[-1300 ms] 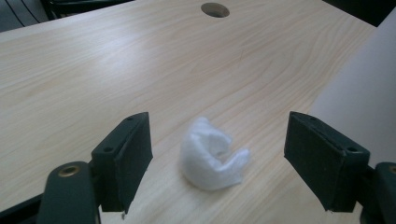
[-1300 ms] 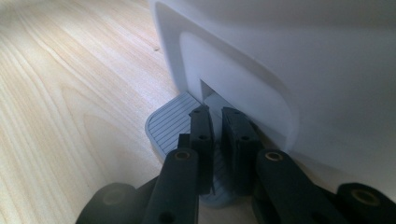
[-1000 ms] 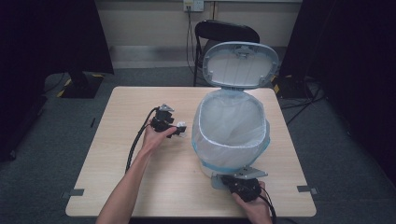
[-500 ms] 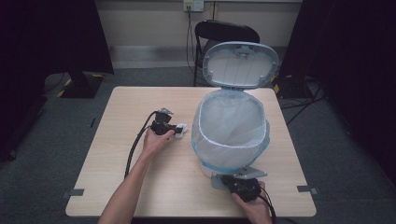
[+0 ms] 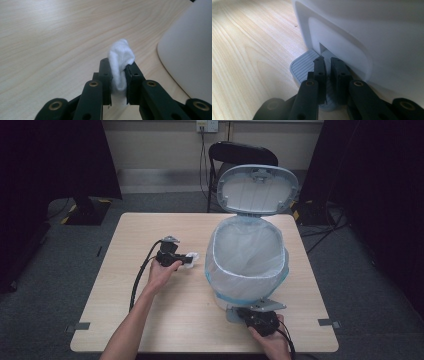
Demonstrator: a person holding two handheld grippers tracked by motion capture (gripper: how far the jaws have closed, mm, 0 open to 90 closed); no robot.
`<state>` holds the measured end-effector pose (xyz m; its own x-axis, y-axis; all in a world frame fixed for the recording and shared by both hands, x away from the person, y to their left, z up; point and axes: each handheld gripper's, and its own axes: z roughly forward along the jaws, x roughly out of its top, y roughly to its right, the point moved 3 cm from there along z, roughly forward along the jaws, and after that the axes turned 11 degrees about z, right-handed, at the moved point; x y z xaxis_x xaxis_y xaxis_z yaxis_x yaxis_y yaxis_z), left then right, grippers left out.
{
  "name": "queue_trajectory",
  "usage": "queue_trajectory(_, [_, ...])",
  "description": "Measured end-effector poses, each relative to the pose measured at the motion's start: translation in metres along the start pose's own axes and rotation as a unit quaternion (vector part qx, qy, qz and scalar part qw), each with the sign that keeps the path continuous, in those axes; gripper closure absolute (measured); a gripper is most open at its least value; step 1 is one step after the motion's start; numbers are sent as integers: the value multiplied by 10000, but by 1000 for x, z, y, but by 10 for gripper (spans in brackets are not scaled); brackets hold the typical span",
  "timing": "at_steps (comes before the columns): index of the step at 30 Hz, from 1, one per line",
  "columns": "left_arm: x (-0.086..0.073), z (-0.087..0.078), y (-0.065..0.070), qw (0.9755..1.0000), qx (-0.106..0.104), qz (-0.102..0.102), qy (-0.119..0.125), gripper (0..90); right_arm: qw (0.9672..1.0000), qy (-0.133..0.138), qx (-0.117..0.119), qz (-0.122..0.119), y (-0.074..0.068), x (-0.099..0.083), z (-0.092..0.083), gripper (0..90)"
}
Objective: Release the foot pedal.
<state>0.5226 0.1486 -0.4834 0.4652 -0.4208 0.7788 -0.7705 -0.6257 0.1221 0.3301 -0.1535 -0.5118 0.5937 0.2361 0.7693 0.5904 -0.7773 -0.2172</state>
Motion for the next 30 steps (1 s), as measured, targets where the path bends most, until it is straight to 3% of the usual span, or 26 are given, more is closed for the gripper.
queue_trajectory(8, [3,-12,8,9995,-76,-41,288,785,10000,-5,4,7,0,0,0,830])
queue_trajectory(13, [-1,-26,20,9991,-118,47,409,785,10000,-11,-12,14,0,0,0,830])
queue_trajectory(16, [-1,-40,25,9977,-111,66,663,785,10000,-6,4,-12,0,0,0,829])
queue_trajectory(19, [1,-52,29,9958,-279,80,870,785,10000,7,-13,-64,-1,0,0,828])
queue_trajectory(28, [8,-81,32,9916,-183,104,1274,785,10000,-6,-9,-25,0,0,0,829])
queue_trajectory(30, [10,-88,33,9895,-192,123,1430,785,10000,-4,-17,-38,0,0,0,829])
